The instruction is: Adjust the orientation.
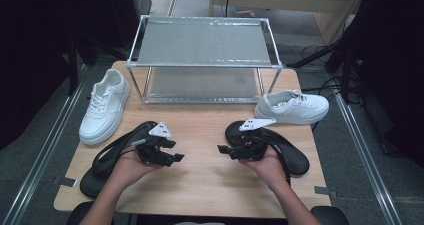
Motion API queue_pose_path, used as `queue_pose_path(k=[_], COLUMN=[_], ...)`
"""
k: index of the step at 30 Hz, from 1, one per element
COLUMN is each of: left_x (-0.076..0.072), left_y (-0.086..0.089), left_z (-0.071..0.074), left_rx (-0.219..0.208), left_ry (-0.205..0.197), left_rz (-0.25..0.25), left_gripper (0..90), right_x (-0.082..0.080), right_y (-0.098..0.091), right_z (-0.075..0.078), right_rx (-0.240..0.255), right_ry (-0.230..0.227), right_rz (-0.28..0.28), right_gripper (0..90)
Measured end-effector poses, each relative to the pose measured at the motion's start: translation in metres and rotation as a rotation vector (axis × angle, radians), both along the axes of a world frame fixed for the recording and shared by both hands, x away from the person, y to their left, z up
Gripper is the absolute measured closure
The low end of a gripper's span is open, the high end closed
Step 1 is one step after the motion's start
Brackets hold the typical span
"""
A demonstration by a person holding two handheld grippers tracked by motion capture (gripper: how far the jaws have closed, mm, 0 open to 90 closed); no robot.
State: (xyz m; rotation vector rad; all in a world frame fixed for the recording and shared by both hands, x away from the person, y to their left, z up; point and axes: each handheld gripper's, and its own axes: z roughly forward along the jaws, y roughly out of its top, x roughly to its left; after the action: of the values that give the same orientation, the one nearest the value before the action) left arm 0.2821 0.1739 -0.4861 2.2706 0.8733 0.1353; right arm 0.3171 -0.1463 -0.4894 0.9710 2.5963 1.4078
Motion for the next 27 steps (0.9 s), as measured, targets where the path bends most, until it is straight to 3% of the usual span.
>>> queue_pose_path(k=[2,7,11,14,20,27], left_x=[-0.002,-0.005,-0.006,-0.008,-0.008,-0.013], left_y=[0.005,0.015,0.023,0.030,0.049,0.073], left_z=[0.001,0.003,0.006,0.009,0.013,0.015], left_rx=[0.001,-0.022,-0.031,-0.033,-0.001,0.002], left_ry=[-0.007,-0.003,0.027,0.013,-0.002,-0.022], left_rz=[0.020,0.044,0.075,0.093,0.164,0.197], left_gripper=[37.1,38.6,39.6,39.5,38.4,40.9], right_x=[0.001,0.003,0.005,0.008,0.009,0.008], right_y=[0.002,0.007,0.009,0.010,0.015,0.020], right_z=[0.000,-0.001,-0.001,-0.002,-0.004,-0.006], right_rx=[0.001,-0.008,0.006,0.043,0.016,0.001], right_ry=[-0.001,-0.004,0.010,0.042,0.047,0.048], right_rz=[0.006,0.025,0.025,0.032,0.046,0.063], right_gripper=[37.6,37.3,36.5,36.8,37.2,37.1])
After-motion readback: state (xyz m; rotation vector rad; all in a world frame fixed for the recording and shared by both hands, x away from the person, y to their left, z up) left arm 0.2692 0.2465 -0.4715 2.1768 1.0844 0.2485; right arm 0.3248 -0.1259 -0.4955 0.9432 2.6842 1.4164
